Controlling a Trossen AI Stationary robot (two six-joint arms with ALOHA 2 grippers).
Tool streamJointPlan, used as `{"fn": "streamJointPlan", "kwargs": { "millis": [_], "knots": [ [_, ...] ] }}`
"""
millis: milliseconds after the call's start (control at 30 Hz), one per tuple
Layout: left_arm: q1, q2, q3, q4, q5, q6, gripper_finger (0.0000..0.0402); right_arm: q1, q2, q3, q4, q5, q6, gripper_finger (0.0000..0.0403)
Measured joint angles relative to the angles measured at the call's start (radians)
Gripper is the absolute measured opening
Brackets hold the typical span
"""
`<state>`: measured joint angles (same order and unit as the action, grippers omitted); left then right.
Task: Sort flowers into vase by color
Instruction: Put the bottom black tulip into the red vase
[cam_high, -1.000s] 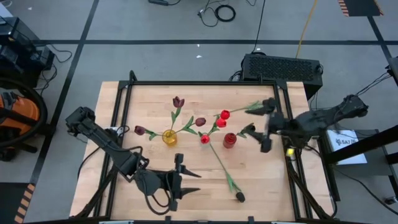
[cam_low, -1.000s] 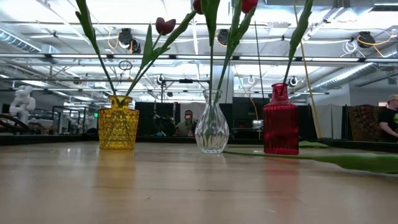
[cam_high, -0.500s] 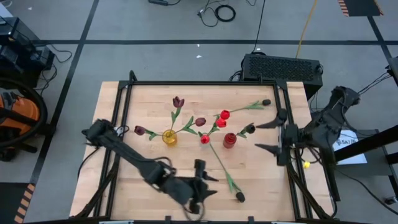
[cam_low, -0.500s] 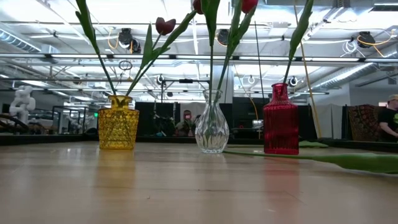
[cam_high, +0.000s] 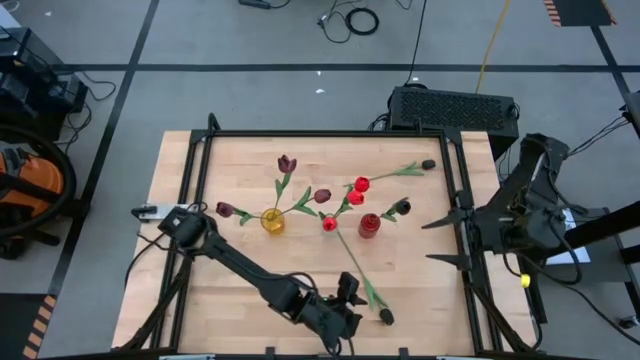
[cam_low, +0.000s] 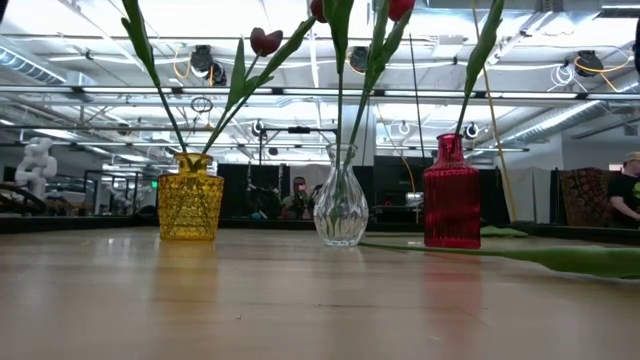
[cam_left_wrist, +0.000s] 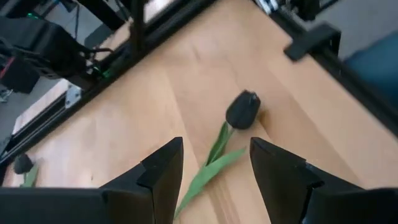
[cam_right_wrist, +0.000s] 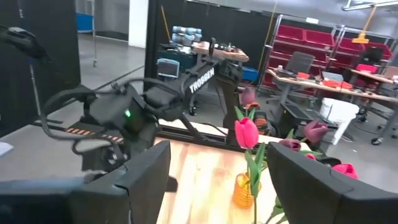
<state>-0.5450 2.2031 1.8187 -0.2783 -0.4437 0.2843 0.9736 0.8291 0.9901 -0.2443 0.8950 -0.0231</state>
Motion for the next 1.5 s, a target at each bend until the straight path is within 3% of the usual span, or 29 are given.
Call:
{"fn": "streamJointPlan", "kwargs": {
  "millis": [300,467,600,867,1167,1500],
  "knots": [
    [0.062,0.1,0.0,0.065,0.125,0.011,0.0135,0.025,0.0,0.0,-0.003,0.0,-0.007,0.0258],
    [0.086,0.135,0.0,0.106,0.119,0.025,0.0117,0.025,0.0,0.0,-0.017,-0.002,-0.007,0.0258],
    [0.087,0.147,-0.001,0.108,0.096,0.079,0.0131,0.024,0.0,0.0,-0.02,-0.004,-0.007,0.0258],
    [0.096,0.186,0.0,0.106,0.084,0.092,0.0194,0.024,0.0,0.0,-0.02,-0.007,-0.007,0.0258],
    [0.144,0.212,-0.002,0.103,0.054,0.146,0.0198,0.024,0.003,0.0,-0.018,-0.007,-0.01,0.0258],
    [0.192,0.213,-0.001,0.057,0.186,0.102,0.0182,0.024,0.003,0.0,-0.019,-0.007,-0.016,0.0258]
  ]
}}
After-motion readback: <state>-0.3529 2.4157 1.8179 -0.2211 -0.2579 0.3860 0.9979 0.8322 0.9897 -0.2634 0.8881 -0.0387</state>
